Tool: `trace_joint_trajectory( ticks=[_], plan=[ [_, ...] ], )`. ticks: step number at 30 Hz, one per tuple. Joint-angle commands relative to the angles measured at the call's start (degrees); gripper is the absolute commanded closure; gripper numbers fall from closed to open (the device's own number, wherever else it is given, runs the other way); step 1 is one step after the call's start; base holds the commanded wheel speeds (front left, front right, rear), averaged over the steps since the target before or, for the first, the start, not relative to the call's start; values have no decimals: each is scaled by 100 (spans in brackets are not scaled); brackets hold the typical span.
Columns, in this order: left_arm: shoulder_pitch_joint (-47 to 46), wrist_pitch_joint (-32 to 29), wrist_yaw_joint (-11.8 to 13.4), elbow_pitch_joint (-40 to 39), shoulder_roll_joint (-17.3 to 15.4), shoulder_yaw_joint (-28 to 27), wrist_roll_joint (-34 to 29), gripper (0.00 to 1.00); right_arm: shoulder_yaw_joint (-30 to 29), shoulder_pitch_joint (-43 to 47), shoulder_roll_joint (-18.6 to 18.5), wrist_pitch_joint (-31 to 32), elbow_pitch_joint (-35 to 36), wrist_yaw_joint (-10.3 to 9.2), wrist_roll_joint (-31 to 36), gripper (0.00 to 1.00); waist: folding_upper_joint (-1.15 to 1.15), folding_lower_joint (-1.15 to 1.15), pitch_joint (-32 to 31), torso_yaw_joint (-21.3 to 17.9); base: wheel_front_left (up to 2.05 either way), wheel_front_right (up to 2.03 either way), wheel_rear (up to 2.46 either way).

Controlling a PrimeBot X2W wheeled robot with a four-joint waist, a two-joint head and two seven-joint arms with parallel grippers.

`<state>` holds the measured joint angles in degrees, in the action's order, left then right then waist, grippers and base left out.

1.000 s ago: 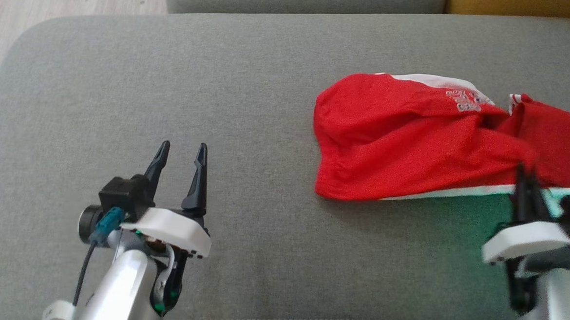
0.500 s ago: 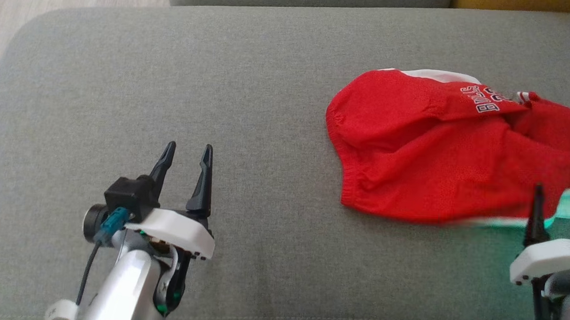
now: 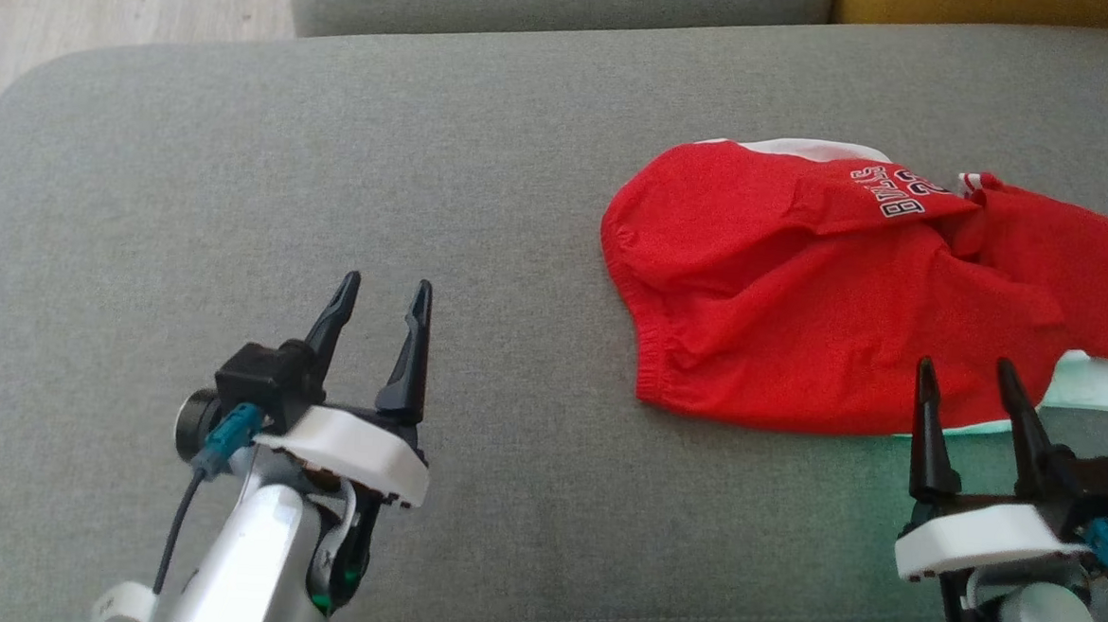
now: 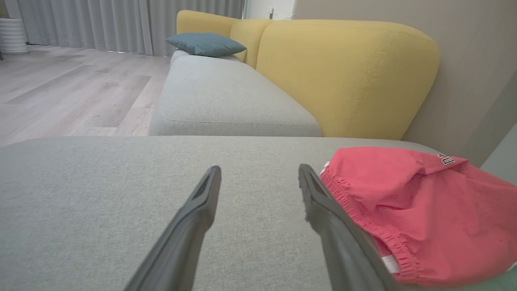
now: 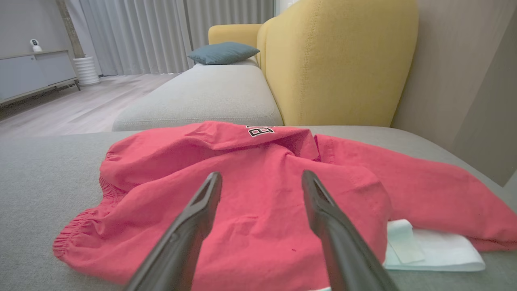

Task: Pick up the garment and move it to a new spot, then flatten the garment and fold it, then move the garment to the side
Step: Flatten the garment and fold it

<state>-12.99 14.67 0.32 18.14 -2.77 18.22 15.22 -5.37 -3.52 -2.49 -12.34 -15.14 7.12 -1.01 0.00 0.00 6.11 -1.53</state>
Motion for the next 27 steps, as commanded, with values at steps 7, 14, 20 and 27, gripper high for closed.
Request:
trace_joint_trajectory(
  ticks=[7, 14, 20, 27],
  plan=[
    [-219, 33, -262, -316, -12, 285, 195, 0, 65, -199, -39, -177, 301, 36, -213, 0, 0, 0, 118, -124, 0, 0, 0],
    [-532, -245, -636, 292, -11, 1301, 261, 0, -10, -334, -39, -204, 297, 36, -336, 0, 0, 0, 256, -300, 0, 0, 0],
    [-925, -602, -762, 984, -11, 2028, 362, 0, 37, -419, -39, -224, 264, 36, -408, 0, 0, 0, 419, -549, 0, 0, 0],
    [-1414, -602, -778, 1712, -11, 2380, 578, 0, 76, -521, -39, -247, 230, 36, -520, 0, 0, 0, 625, -893, 0, 0, 0]
  ],
)
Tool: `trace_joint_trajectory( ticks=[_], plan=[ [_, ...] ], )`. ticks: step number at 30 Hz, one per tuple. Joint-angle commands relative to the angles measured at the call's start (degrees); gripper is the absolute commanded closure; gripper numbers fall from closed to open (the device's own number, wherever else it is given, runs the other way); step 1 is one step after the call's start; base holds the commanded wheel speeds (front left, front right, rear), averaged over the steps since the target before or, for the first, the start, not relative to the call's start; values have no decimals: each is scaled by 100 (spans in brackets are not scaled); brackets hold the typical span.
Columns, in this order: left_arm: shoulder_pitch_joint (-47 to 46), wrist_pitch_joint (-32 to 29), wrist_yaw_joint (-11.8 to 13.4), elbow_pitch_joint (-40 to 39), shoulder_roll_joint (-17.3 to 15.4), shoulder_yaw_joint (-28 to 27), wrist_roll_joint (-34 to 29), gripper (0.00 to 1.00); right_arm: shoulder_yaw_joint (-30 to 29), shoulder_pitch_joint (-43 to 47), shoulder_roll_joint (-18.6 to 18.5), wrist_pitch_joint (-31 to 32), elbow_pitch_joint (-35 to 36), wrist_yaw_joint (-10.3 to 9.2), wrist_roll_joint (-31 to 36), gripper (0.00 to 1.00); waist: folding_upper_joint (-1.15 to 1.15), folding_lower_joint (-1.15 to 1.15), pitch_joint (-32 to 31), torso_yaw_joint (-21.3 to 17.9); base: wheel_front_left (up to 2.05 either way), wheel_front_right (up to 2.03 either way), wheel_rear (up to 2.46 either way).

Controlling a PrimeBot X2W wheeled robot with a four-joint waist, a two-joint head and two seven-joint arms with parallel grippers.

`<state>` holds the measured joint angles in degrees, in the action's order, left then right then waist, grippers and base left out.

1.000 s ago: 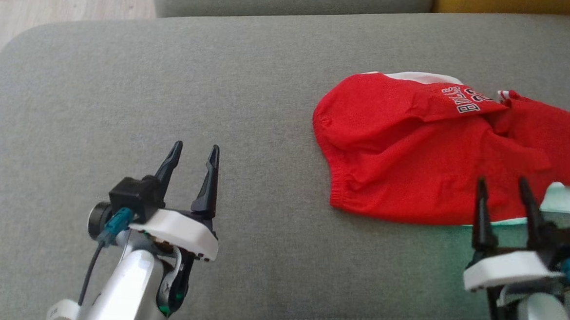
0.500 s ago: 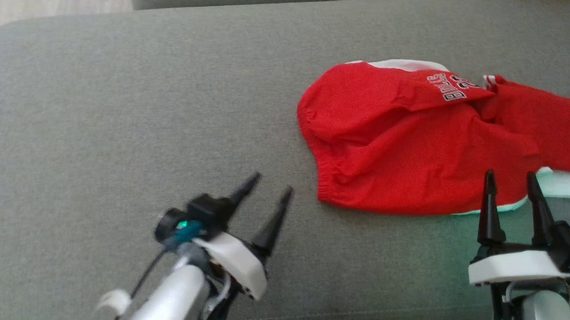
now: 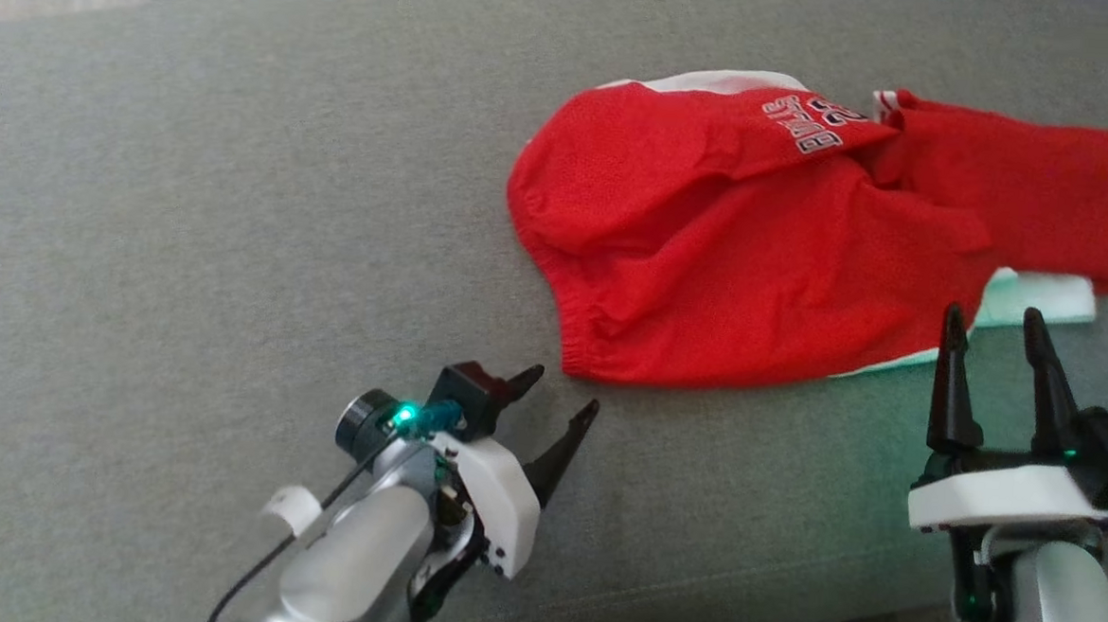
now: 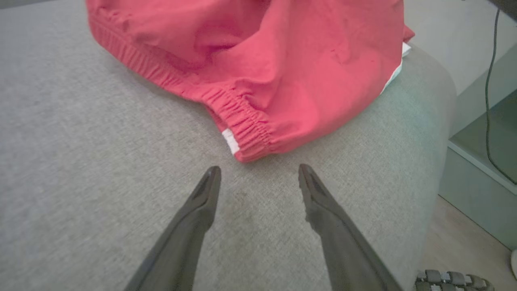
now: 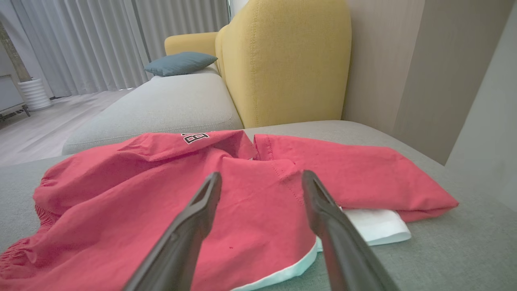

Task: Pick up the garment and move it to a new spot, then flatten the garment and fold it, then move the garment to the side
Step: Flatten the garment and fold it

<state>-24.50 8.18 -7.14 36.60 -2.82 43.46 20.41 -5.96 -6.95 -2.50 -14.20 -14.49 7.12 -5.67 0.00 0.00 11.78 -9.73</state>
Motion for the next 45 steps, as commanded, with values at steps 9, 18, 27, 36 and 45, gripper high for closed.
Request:
trace_joint_trajectory(
  ticks=[9, 18, 27, 36, 45],
  plan=[
    [-650, 272, -34, 336, -7, 162, 316, 100, 153, -214, -38, -76, 127, 36, -139, 0, 0, 0, 148, -297, 0, 0, 0],
    [-727, 668, 126, 139, -11, -106, 443, 100, 81, -169, -38, -79, 139, 36, -39, 0, 0, 0, -68, -27, 0, 0, 0],
    [-146, 680, 270, -805, -400, -776, 255, 100, 128, -24, -38, -78, 116, 36, 74, 0, 0, 0, -413, 432, 0, 0, 0],
    [93, 679, 298, -1193, -745, -903, 32, 100, 219, 25, -38, -12, 155, 36, 99, 0, 0, 0, -395, 667, 0, 0, 0],
    [-294, 321, 244, -881, -886, -693, -147, 100, 427, -50, -38, 9, 139, 36, 43, 0, 0, 0, -168, 548, 0, 0, 0]
  ],
)
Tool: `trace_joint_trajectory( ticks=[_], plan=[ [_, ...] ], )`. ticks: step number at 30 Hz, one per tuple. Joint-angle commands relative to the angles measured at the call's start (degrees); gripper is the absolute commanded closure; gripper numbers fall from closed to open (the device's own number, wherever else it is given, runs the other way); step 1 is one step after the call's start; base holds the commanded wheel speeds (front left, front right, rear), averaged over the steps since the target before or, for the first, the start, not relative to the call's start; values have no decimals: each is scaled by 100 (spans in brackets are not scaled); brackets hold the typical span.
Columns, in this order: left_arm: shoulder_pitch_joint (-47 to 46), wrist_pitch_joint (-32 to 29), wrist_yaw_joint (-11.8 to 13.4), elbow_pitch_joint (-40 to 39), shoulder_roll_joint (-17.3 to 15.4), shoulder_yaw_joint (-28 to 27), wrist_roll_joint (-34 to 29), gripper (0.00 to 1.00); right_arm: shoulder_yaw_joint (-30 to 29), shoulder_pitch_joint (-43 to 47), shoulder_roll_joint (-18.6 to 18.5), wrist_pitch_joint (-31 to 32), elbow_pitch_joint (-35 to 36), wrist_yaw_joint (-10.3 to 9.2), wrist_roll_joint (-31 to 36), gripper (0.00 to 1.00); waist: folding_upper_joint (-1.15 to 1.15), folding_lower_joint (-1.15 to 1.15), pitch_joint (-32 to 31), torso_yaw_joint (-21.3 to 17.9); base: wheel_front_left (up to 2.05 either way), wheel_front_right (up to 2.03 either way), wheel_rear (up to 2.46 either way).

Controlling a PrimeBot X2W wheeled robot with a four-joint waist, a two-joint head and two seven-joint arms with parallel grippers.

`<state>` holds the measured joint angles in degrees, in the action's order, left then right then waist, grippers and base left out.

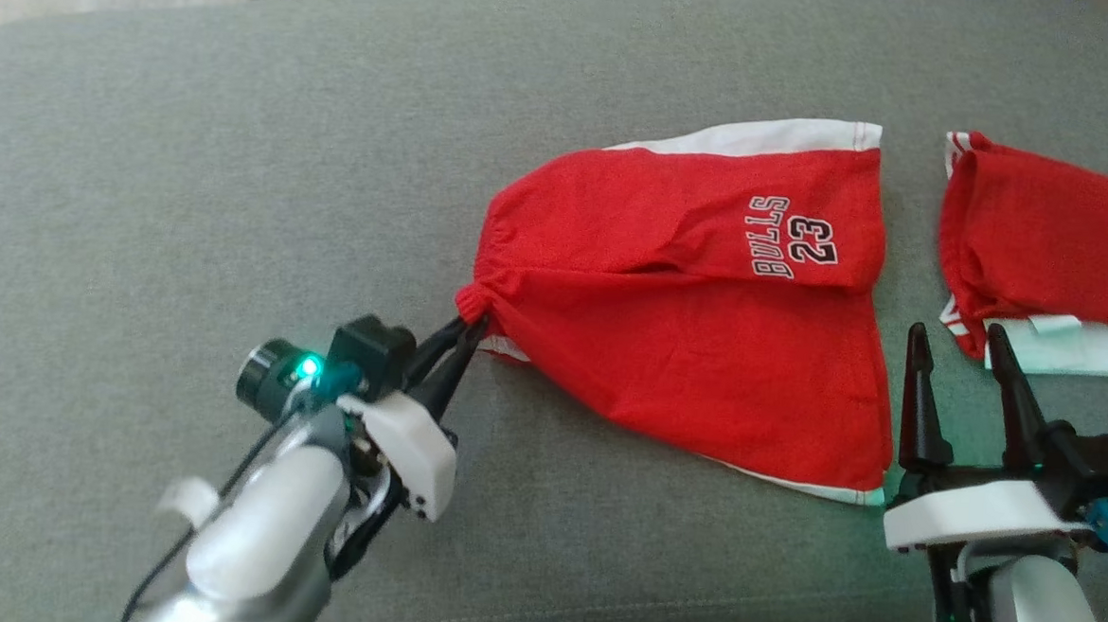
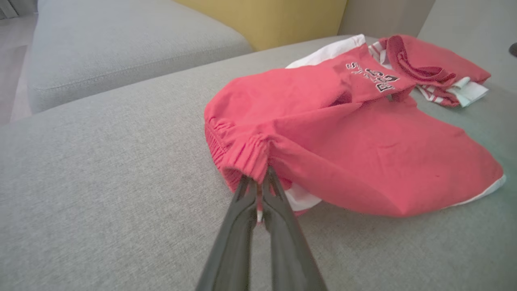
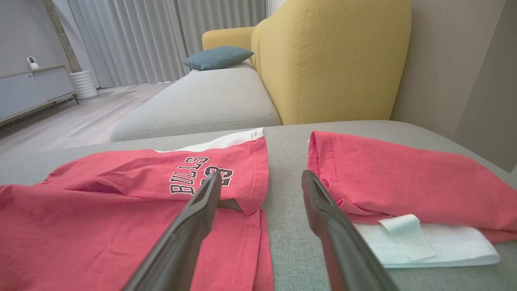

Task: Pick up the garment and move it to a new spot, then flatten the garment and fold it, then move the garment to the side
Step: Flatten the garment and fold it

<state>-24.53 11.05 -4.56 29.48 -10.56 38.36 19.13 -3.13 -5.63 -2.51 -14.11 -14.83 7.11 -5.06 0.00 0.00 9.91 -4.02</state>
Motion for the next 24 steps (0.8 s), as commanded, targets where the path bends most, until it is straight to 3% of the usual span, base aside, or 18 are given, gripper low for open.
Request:
trace_joint_trajectory(
  ticks=[1, 13, 15, 16, 17, 24],
  plan=[
    [-344, -27, -21, -93, -122, -163, -29, 100, 156, -195, -37, 0, 166, 37, -24, 0, 0, 0, 37, -49, 0, 0, 0],
    [-956, -657, -171, 853, -266, 147, -117, 100, 332, -324, -37, -26, 67, 37, -105, 0, 0, 0, 211, -333, 0, 0, 0],
    [-976, -624, -183, 933, -272, 174, -105, 52, 326, -334, -37, -31, 53, 37, -114, 0, 0, 0, 222, -343, 0, 0, 0],
    [-976, -595, -185, 963, -266, 175, -90, 10, 320, -336, -37, -34, 45, 37, -116, 0, 0, 0, 221, -343, 0, 0, 0],
    [-969, -551, -178, 986, -254, 161, -65, 0, 311, -335, -37, -37, 37, 37, -116, 0, 0, 0, 216, -337, 0, 0, 0],
    [-815, -146, -105, 935, -178, 69, 93, 0, 192, -290, -37, -52, -36, 37, -86, 0, 0, 0, 60, -198, 0, 0, 0]
  ],
)
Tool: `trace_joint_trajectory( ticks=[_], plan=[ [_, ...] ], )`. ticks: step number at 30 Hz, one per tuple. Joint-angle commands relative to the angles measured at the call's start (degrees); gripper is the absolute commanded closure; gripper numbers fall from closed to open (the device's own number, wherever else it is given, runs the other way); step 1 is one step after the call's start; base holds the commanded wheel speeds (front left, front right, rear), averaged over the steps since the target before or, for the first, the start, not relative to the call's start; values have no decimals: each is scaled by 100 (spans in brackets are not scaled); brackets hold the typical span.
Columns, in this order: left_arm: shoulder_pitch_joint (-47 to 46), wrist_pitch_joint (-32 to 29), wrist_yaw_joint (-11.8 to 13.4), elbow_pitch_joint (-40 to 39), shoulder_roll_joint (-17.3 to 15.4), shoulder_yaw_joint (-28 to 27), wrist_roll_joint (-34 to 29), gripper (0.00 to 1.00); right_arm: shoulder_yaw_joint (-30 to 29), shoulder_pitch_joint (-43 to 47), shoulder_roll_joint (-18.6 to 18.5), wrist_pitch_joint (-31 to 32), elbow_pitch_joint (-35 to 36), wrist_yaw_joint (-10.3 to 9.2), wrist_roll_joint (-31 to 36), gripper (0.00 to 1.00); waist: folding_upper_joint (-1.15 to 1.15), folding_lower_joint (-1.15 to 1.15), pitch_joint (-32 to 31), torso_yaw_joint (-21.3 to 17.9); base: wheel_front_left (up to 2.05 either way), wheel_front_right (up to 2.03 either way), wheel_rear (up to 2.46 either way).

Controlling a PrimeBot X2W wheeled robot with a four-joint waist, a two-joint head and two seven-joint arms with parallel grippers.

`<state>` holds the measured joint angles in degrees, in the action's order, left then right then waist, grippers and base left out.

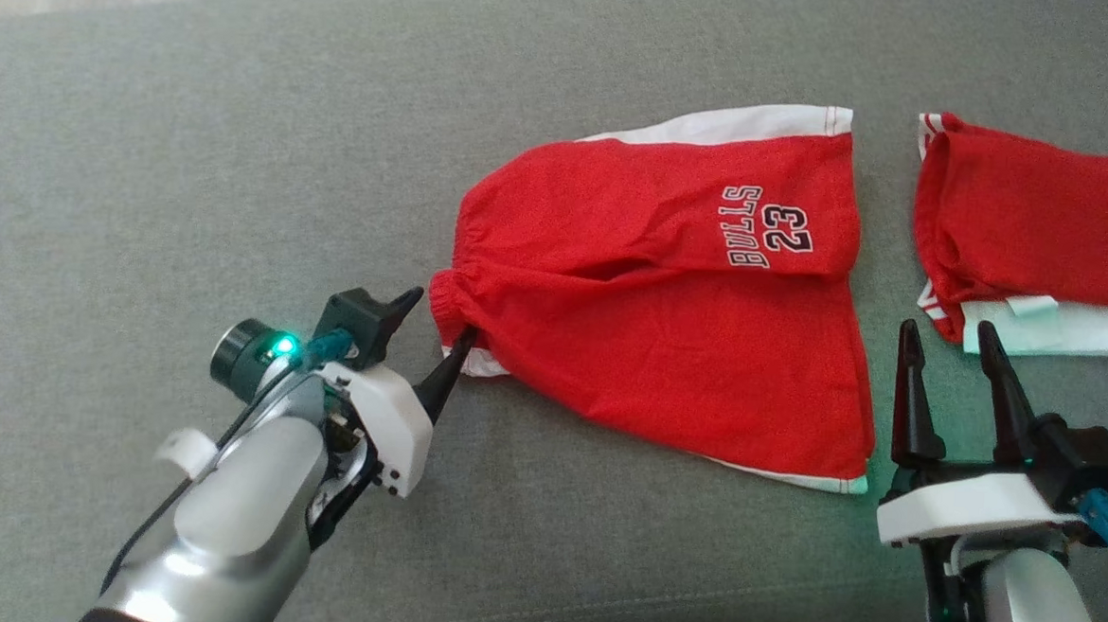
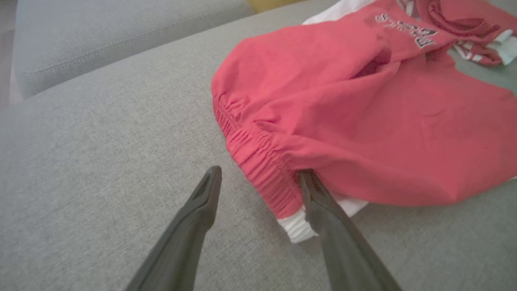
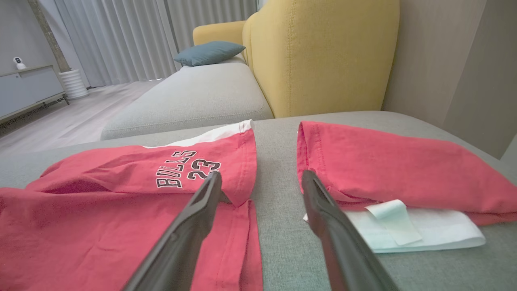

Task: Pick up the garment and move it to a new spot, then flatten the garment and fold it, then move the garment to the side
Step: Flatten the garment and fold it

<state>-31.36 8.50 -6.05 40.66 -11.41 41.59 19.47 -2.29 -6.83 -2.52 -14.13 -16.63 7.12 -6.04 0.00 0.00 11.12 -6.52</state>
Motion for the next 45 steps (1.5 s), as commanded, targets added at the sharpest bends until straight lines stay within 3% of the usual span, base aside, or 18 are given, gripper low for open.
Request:
trace_joint_trajectory(
  ticks=[1, 9, 16, 25, 32, 45],
  plan=[
    [-91, 163, 62, -217, -87, -280, 94, 0, 90, -161, -36, -51, 137, 36, 17, 0, 0, 0, -95, 79, 0, 0, 0],
    [312, 417, 262, -627, -162, -453, 275, 0, -16, -39, -36, -56, 134, 36, 50, 0, 0, 0, -333, 294, 0, 0, 0],
    [818, 555, 601, -1186, -255, -706, 448, 0, -54, 85, -36, -44, 165, 36, 43, 0, 0, 0, -537, 468, 0, 0, 0],
    [1539, 646, 954, -2068, -143, -1166, 560, 0, -27, 201, -36, -8, 241, 36, 26, 0, 0, 0, -638, 555, 0, 0, 0],
    [1666, 649, 800, -2121, -112, -1170, 464, 0, -7, 193, -36, 34, 313, 36, 48, 0, 0, 0, -580, 516, 0, 0, 0],
    [1152, 263, 224, -1429, -98, -679, 411, 0, 52, 100, -36, 54, 363, 36, 31, 0, 0, 0, -241, 251, 0, 0, 0]
  ],
)
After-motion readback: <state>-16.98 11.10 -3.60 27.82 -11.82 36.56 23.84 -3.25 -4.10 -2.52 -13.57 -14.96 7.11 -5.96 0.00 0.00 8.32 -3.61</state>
